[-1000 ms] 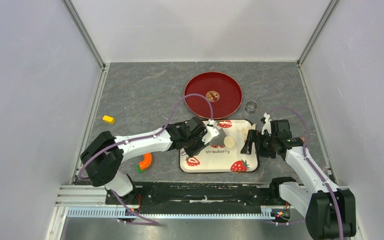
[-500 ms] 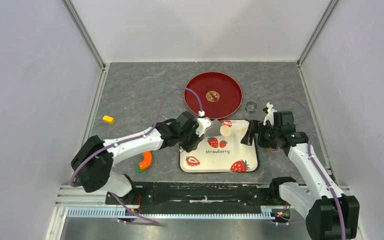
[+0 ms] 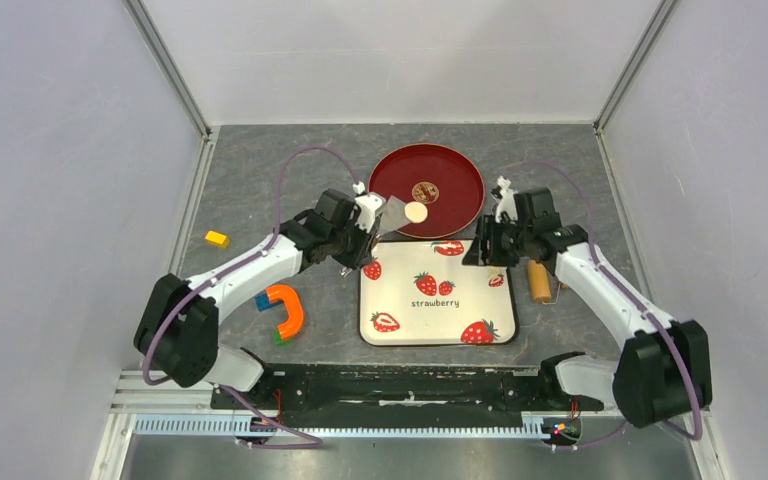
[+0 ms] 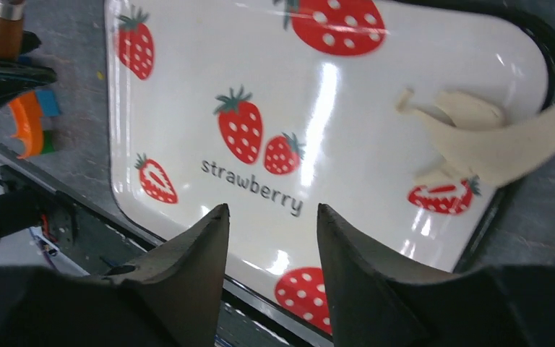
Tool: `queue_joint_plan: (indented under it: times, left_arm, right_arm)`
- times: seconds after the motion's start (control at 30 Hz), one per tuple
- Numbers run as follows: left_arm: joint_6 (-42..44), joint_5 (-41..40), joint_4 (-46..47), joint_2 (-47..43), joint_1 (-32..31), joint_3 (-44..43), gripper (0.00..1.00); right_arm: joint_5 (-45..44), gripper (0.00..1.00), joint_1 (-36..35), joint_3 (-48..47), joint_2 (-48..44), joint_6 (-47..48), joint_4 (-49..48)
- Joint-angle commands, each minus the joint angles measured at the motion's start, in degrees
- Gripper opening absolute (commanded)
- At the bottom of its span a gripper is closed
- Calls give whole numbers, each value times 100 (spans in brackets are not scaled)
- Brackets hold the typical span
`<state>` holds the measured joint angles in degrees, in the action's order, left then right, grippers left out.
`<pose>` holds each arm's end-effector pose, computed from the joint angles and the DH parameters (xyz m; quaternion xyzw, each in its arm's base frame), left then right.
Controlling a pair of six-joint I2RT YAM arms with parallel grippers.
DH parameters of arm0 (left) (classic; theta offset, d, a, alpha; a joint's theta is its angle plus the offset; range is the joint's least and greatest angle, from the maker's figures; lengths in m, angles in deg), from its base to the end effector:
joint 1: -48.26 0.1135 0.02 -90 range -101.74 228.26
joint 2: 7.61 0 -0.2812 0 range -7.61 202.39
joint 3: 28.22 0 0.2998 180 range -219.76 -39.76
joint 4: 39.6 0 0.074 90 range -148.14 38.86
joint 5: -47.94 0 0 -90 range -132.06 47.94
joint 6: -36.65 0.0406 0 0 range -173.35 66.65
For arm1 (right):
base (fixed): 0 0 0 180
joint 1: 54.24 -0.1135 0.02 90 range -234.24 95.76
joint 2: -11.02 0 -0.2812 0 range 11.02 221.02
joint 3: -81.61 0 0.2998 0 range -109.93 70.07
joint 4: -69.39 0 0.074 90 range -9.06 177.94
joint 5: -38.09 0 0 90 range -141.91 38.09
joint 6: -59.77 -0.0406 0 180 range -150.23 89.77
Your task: Roll out the dumpling wrappers from the dough
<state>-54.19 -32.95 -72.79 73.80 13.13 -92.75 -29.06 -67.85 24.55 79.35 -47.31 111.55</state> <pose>0.2728 -0.1998 0.2170 0.3021 0.8873 -0.1761 0.3007 0.2651 0.0804 0.2268 -0.0339 0.9321 0.2628 0.2468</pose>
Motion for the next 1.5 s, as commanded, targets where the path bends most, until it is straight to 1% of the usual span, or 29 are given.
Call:
queue_joint_plan:
  times: [0.0, 0.03, 0.07, 0.13, 0.2, 0.23, 0.4, 0.57, 0.63, 1.0, 1.47]
  left_arm:
    - [5, -111, 13, 310, 211, -798, 2]
    - [47, -217, -73, 449, 242, -964, 2]
    - [75, -307, -137, 587, 265, -1100, 2]
    - [146, -445, -289, 870, 288, -1442, 2]
    - [264, -514, -438, 1180, 310, -1811, 2]
    - [269, -560, -494, 1333, 314, -1959, 2]
    - [260, -795, -734, 2007, 323, -2693, 2]
    - [409, -892, -1104, 2625, 323, -3379, 2]
    - [459, -1057, -1185, 2799, 327, -3582, 2]
    - [593, -1135, -1431, 3467, 297, -4105, 2]
    - [705, -1299, -1706, 4038, 44, -4762, 2]
  right_arm:
    - [6, 40, -322, -952, 636, -93, -535]
    - [44, 29, -356, -1130, 799, -116, -591]
    - [80, 20, -381, -1353, 937, -125, -635]
    - [95, 8, -427, -1774, 1235, -146, -727]
    - [113, 1, -455, -2193, 1623, -165, -798]
    - [133, 0, -466, -2410, 1773, -173, -824]
    - [346, 0, -520, -3124, 2592, -367, -1222]
    - [340, 0, -620, -3648, 3292, -484, -1521]
    - [323, 0, -664, -3888, 3595, -483, -1530]
    - [-71, 0, -782, -4756, 4841, -581, -1630]
    - [-574, 0, -777, -5221, 5647, -687, -1750]
